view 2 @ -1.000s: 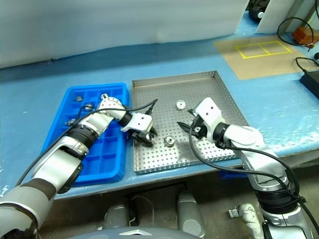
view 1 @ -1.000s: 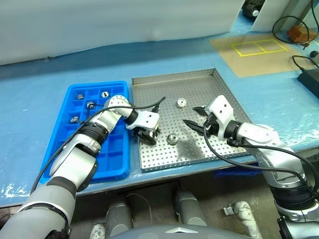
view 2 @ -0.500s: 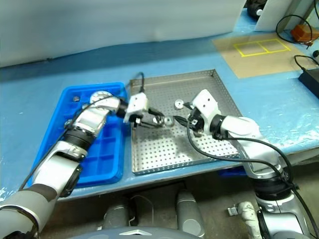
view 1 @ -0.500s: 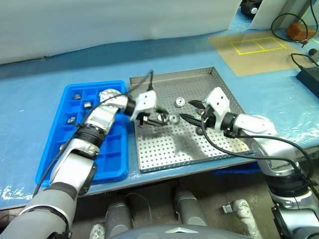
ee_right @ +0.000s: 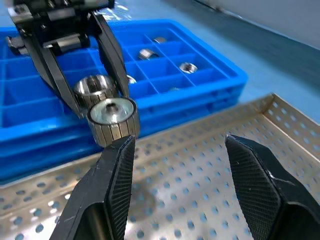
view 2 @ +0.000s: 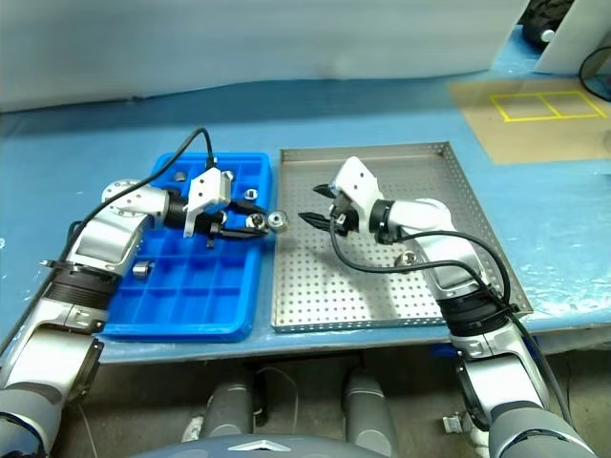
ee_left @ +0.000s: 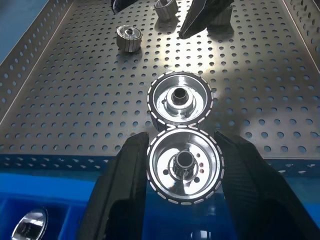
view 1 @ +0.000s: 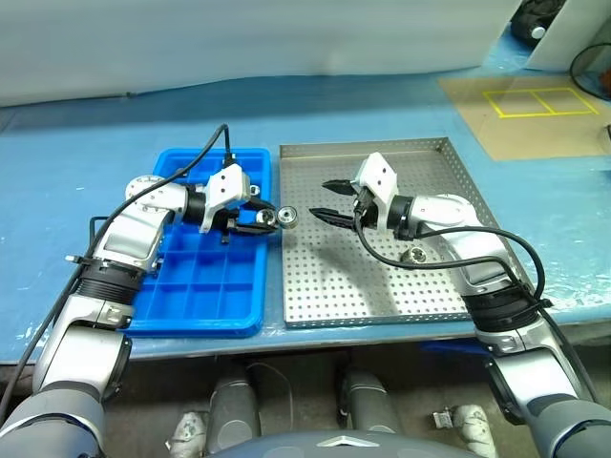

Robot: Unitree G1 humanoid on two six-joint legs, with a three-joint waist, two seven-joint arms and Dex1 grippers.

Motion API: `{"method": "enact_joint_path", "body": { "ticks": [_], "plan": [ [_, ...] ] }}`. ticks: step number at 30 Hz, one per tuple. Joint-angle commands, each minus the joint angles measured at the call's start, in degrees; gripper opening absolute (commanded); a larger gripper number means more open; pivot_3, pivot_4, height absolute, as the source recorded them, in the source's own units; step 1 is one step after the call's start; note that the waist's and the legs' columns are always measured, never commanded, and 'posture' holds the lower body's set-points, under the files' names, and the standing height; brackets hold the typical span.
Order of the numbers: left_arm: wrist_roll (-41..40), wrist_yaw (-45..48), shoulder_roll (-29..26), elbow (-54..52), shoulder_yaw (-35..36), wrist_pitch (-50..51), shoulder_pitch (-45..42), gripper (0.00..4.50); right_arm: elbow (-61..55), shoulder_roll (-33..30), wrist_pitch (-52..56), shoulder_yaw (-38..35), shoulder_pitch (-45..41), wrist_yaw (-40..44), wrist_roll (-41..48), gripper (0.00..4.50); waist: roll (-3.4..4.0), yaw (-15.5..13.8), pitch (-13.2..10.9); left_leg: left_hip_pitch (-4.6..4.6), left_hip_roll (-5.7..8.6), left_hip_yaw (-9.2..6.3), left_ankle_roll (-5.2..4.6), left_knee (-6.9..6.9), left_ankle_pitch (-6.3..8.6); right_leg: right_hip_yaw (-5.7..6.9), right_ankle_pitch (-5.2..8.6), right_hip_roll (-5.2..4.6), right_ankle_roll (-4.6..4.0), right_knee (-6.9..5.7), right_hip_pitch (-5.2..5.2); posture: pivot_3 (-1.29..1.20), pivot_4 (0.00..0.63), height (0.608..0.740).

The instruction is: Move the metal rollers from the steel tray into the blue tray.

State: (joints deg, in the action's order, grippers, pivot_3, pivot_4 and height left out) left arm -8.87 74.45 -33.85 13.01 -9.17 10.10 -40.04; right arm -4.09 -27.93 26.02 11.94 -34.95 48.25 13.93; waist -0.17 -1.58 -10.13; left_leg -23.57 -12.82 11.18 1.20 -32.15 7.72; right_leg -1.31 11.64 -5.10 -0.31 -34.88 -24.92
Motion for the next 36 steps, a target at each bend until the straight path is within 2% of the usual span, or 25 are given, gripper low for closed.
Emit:
{"method": "enact_joint_path", "body": {
  "ticks": [1, 5, 16, 28, 31, 34, 36],
  "plan": [
    [0.2, -0.6, 0.0, -2.7, -0.7, -0.8, -0.9, 1.74, -1.0, -0.2, -0.5, -1.4, -1.0, 1.2, 0.8, 2.96, 0.00, -0.4, 0.0, 0.01, 0.02, 0.01, 0.00, 0.00, 0.00, -0.01, 0.00, -0.01, 0.00, 0.00, 0.01, -0.25, 0.150, 0.740],
    [0.9, -1.7, 2.2, 0.4, -1.5, -2.4, -2.6, 1.74, -4.9, -1.5, 1.4, -1.3, 0.3, 3.1, 2.0, 2.96, 0.00, -0.5, 0.0, 0.04, -0.01, 0.02, 0.04, -0.02, -0.02, -0.05, 0.00, 0.00, 0.00, -0.06, 0.00, -0.27, 0.150, 0.740],
    [5.9, -5.9, 10.8, 20.4, -3.9, -15.2, -11.3, 1.74, -6.4, -2.5, 2.6, -1.3, 1.2, 2.6, 1.0, 2.96, -0.04, 0.7, 0.0, 0.09, -0.01, 0.01, 0.14, -0.08, -0.09, -0.18, -0.01, 0.03, 0.02, -0.25, -0.07, -0.35, 0.150, 0.740],
    [6.0, -4.0, 11.1, 22.2, -3.4, -17.5, -11.9, 1.74, -3.5, -1.1, 0.7, -0.9, 1.6, 1.4, -0.7, 2.96, -0.04, 0.8, 0.0, 0.06, 0.00, 0.02, 0.13, -0.10, -0.09, -0.21, -0.01, 0.04, 0.02, -0.32, -0.16, -0.34, 0.150, 0.740],
    [6.1, -3.9, 10.9, 22.2, -3.4, -17.5, -11.8, 1.74, -2.9, -0.7, -0.4, -0.9, 1.6, 1.7, -0.9, 2.33, -0.04, 0.8, 0.0, 0.06, -0.01, 0.02, 0.13, -0.12, -0.10, -0.20, -0.01, 0.04, 0.02, -0.36, -0.16, -0.34, 0.150, 0.740],
    [6.1, -3.7, 10.6, 22.1, -3.3, -17.4, -11.6, 1.74, -2.5, -0.2, -0.1, -0.9, 0.9, 1.1, -1.4, 1.35, -0.04, 0.9, 0.0, 0.06, -0.02, 0.02, 0.13, -0.11, -0.09, -0.21, -0.01, 0.04, 0.02, -0.36, -0.17, -0.34, 0.150, 0.740],
    [6.0, -3.7, 10.6, 21.9, -3.4, -17.3, -11.5, 1.74, -2.3, -0.2, 0.0, -1.0, 0.6, 0.9, -1.7, 1.35, -0.04, 0.8, 0.0, 0.06, -0.04, 0.02, 0.14, -0.10, -0.10, -0.20, -0.01, 0.05, 0.02, -0.36, -0.17, -0.34, 0.150, 0.740]
  ]
}}
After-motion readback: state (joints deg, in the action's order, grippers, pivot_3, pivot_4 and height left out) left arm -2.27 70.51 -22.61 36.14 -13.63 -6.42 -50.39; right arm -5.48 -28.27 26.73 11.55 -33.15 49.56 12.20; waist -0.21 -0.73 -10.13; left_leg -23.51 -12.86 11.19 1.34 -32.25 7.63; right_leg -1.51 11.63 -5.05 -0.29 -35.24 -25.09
